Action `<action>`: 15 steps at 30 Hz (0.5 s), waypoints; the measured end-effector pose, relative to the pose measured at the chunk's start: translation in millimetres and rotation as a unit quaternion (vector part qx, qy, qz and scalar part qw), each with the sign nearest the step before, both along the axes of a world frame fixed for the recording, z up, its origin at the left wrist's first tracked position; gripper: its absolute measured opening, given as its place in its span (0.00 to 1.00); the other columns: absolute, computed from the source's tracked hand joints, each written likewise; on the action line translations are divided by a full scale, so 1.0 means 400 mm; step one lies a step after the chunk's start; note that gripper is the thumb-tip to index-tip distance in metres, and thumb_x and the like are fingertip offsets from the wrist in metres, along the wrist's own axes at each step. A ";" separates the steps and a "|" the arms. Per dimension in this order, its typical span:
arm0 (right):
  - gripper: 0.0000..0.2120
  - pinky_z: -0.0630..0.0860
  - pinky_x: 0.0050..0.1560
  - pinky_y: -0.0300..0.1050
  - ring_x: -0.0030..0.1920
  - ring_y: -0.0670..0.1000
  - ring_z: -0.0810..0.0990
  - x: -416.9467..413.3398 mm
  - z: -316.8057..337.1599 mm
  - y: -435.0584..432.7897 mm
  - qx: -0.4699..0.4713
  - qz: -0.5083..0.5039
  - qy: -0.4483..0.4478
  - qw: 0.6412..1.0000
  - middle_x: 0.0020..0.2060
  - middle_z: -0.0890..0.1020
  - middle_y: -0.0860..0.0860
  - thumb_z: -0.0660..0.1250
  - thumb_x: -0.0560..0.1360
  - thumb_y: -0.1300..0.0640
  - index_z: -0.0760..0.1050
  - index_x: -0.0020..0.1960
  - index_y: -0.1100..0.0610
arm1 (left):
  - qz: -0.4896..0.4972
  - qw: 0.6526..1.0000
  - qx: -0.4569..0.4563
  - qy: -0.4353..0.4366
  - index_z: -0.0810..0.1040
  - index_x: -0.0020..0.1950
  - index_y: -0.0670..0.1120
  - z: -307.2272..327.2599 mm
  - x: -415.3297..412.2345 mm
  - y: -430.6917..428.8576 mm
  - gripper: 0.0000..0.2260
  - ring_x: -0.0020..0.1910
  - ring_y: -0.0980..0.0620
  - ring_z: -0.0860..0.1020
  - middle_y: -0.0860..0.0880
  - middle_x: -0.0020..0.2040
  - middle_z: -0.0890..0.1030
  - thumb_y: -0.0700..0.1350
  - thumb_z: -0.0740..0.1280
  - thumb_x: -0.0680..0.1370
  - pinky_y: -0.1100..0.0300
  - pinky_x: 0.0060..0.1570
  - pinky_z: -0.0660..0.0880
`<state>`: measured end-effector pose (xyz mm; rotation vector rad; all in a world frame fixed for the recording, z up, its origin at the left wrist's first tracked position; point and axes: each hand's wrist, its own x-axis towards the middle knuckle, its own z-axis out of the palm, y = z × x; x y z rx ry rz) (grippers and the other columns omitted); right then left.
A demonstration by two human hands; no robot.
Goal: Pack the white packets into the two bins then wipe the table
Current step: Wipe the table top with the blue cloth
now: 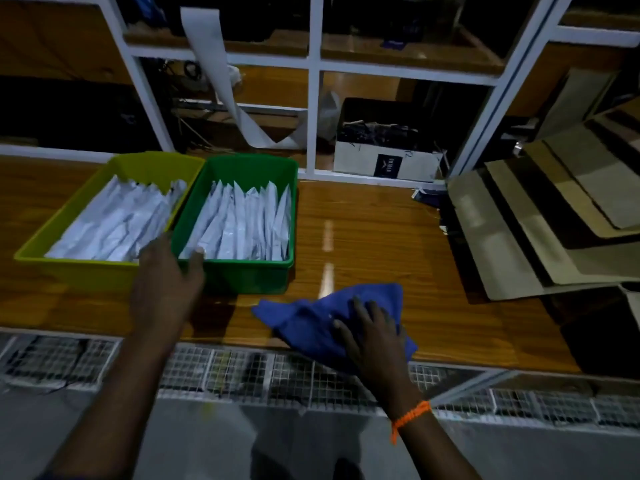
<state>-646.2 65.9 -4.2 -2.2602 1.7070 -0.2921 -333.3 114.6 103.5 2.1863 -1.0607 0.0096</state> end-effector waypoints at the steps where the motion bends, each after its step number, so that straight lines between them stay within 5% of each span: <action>1: 0.35 0.66 0.66 0.66 0.72 0.61 0.66 0.007 0.000 -0.003 -0.034 -0.002 0.012 0.999 0.74 0.65 0.55 0.43 0.75 0.29 0.57 0.77 0.44 | -0.012 0.998 -0.050 -0.020 0.72 0.66 0.41 -0.017 -0.044 0.027 0.19 0.56 0.37 0.75 0.37 0.61 0.74 0.51 0.64 0.81 0.47 0.48 0.74; 4: 0.31 0.66 0.64 0.70 0.74 0.66 0.63 0.058 -0.050 -0.005 -0.029 0.083 0.062 0.994 0.77 0.62 0.59 0.47 0.78 0.31 0.57 0.77 0.43 | -0.146 0.984 -0.102 -0.018 0.77 0.58 0.45 -0.115 -0.181 0.058 0.09 0.51 0.43 0.75 0.43 0.54 0.76 0.47 0.62 0.81 0.53 0.48 0.71; 7: 0.31 0.57 0.66 0.77 0.77 0.66 0.57 0.074 -0.138 -0.009 -0.025 0.141 0.092 0.985 0.79 0.56 0.53 0.49 0.78 0.30 0.56 0.78 0.40 | -0.284 0.958 -0.001 0.048 0.79 0.56 0.47 -0.258 -0.263 0.024 0.13 0.51 0.44 0.78 0.46 0.52 0.79 0.51 0.58 0.81 0.55 0.50 0.72; 11: 0.32 0.52 0.69 0.75 0.78 0.64 0.55 0.039 -0.169 -0.092 -0.069 0.138 0.089 0.984 0.79 0.57 0.50 0.48 0.77 0.28 0.56 0.78 0.39 | -0.337 0.939 0.053 0.049 0.77 0.63 0.44 -0.360 -0.295 -0.054 0.16 0.59 0.43 0.77 0.44 0.60 0.77 0.51 0.57 0.82 0.56 0.59 0.70; 15: 0.34 0.51 0.70 0.77 0.78 0.64 0.52 0.048 -0.174 -0.307 -0.030 0.121 0.098 0.987 0.80 0.55 0.51 0.50 0.75 0.27 0.52 0.78 0.37 | -0.339 0.939 0.054 0.013 0.66 0.75 0.45 -0.409 -0.350 -0.156 0.22 0.75 0.45 0.65 0.44 0.77 0.64 0.52 0.58 0.82 0.53 0.71 0.64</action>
